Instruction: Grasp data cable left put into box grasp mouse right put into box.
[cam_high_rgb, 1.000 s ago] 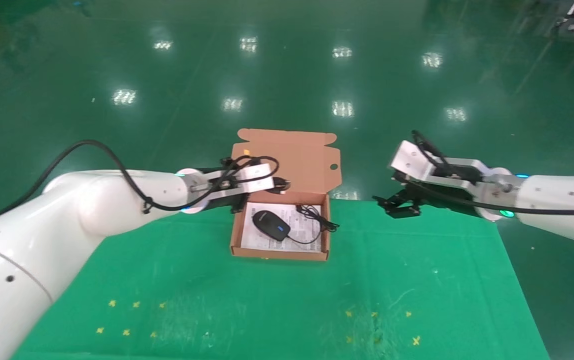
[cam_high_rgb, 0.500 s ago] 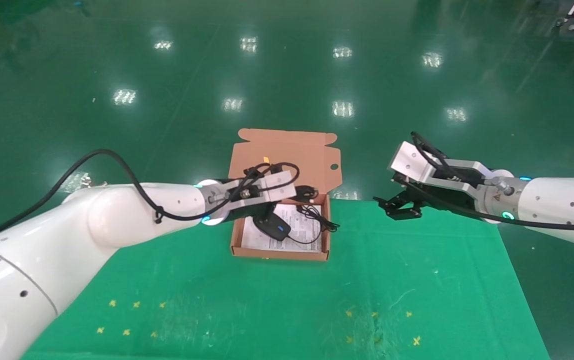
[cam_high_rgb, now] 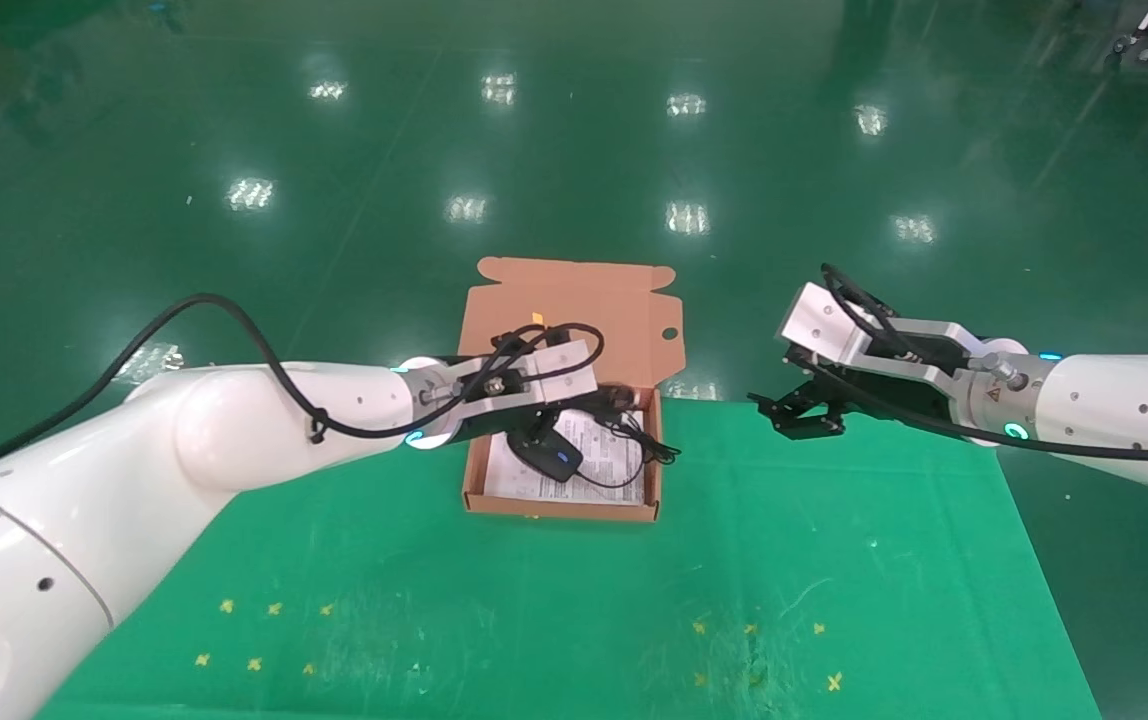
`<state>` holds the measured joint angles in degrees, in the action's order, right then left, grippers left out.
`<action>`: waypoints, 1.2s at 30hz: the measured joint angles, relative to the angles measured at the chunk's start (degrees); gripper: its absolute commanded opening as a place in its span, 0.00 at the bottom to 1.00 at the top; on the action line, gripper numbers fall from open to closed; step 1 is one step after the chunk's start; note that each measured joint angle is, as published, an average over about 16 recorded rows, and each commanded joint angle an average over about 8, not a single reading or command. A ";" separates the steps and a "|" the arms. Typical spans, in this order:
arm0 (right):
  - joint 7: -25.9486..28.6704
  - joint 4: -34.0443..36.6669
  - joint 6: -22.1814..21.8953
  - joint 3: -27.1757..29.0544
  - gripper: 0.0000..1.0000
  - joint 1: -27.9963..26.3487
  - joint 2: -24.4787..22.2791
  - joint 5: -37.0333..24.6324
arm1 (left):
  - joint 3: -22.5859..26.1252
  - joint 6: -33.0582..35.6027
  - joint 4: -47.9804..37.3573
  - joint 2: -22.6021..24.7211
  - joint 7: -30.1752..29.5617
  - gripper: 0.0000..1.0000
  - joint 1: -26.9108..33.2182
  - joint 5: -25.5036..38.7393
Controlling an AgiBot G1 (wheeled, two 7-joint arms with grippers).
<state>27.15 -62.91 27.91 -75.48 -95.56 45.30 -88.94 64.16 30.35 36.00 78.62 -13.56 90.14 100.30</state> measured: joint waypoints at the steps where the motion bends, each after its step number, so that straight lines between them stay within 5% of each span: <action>1: -0.04 0.04 0.00 0.01 1.00 0.00 0.02 0.03 | -0.05 0.01 0.00 -0.01 -0.03 1.00 0.00 0.10; 21: -1.85 -3.58 1.38 1.03 1.00 -4.49 -2.94 -1.93 | -2.09 -2.67 4.49 -3.46 -2.07 1.00 4.78 0.59; 36: -4.18 -6.08 10.72 8.00 1.00 -2.13 -5.05 2.34 | -8.74 3.61 8.98 -9.38 -2.36 1.00 2.56 -6.80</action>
<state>22.97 -68.99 38.63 -67.48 -97.69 40.25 -86.60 55.43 33.96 44.98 69.24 -15.92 92.70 93.50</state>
